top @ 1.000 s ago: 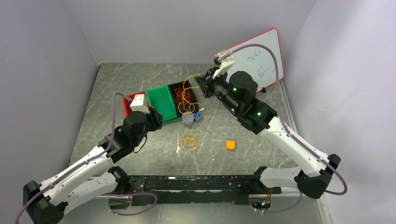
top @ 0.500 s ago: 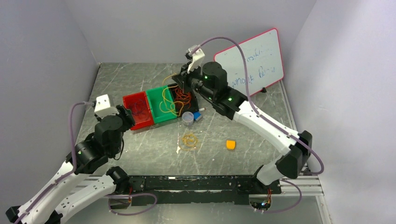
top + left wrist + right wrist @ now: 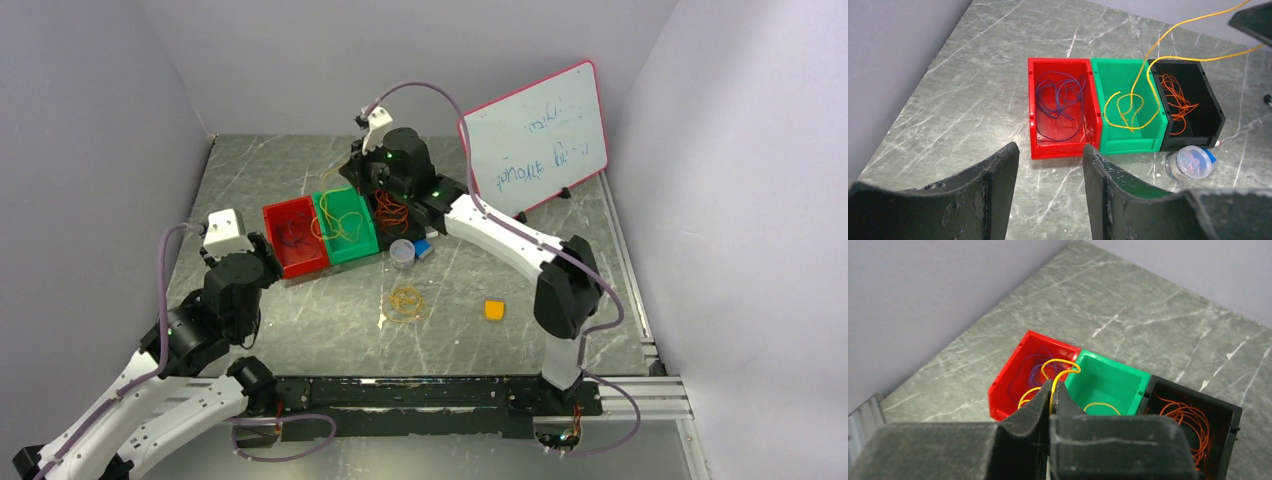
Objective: Untangle the cables
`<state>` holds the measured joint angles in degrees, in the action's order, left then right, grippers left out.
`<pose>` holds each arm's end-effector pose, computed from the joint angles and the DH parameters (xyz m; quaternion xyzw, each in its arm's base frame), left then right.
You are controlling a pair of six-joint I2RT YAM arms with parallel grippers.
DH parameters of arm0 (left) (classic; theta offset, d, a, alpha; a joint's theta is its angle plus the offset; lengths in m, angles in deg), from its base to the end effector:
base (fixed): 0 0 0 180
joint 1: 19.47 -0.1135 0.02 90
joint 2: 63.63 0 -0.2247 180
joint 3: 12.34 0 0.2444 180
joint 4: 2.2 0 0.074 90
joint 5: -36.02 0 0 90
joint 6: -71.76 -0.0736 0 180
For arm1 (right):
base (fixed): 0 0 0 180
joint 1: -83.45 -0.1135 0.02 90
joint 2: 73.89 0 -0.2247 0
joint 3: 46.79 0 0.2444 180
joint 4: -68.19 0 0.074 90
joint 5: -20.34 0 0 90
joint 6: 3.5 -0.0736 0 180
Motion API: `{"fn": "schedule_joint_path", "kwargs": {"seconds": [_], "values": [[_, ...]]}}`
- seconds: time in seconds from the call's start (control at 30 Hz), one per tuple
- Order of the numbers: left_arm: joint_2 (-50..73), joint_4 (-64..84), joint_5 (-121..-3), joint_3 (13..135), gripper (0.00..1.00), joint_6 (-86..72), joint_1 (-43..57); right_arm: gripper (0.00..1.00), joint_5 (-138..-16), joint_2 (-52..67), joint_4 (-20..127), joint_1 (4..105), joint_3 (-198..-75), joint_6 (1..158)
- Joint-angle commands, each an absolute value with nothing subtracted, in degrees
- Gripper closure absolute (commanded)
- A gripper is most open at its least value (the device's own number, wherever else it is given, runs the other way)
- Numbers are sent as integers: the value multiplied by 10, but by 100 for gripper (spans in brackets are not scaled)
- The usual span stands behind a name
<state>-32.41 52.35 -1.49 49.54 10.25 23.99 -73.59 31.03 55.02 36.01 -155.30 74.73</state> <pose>0.1466 -0.0585 0.3065 -0.1412 0.7768 0.0126 0.6136 0.3122 0.3475 0.3214 -0.2548 0.7198 0.3415 0.5480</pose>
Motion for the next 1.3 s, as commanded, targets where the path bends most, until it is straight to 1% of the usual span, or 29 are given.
{"fn": "schedule_joint_path", "kwargs": {"seconds": [0.0, 0.27, 0.53, 0.87, 1.27], "values": [[-329, 516, -11, 489, 45, 84, 243, 100, -750, 354, 577, 391, -1586, 735], [-318, 502, -14, 487, 46, 68, 242, 100, -725, 389, 568, 424, -1600, 766], [-329, 484, -22, 480, 46, 49, 243, 100, -720, 450, 512, 434, -1657, 818], [-320, 468, -36, 476, 46, 34, 241, 100, -744, 514, 455, 408, -1708, 852], [-313, 459, -47, 473, 47, 9, 233, 100, -763, 564, 433, 384, -1731, 855]]}}
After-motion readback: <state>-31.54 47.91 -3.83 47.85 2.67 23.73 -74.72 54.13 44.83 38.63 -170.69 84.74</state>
